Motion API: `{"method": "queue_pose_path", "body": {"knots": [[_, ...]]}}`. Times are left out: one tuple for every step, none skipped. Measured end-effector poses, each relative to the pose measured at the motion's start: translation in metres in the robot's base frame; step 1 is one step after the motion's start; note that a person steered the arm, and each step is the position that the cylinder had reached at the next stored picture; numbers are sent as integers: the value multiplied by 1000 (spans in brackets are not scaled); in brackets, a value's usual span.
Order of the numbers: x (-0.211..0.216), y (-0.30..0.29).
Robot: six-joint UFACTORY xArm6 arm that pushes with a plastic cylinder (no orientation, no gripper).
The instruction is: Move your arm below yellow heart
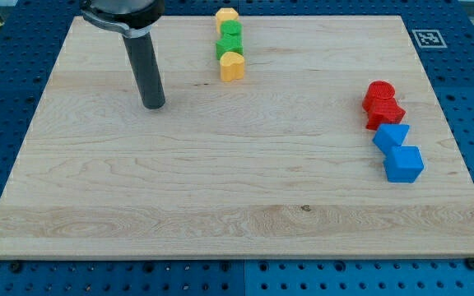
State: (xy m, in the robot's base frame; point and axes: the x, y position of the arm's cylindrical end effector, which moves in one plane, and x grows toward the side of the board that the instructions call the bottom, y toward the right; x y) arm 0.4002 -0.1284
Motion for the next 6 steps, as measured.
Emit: {"method": "queue_pose_path", "body": {"knots": [[0,0],[-11,24],[-21,96],[-21,115],[-22,144],[-40,208]]}}
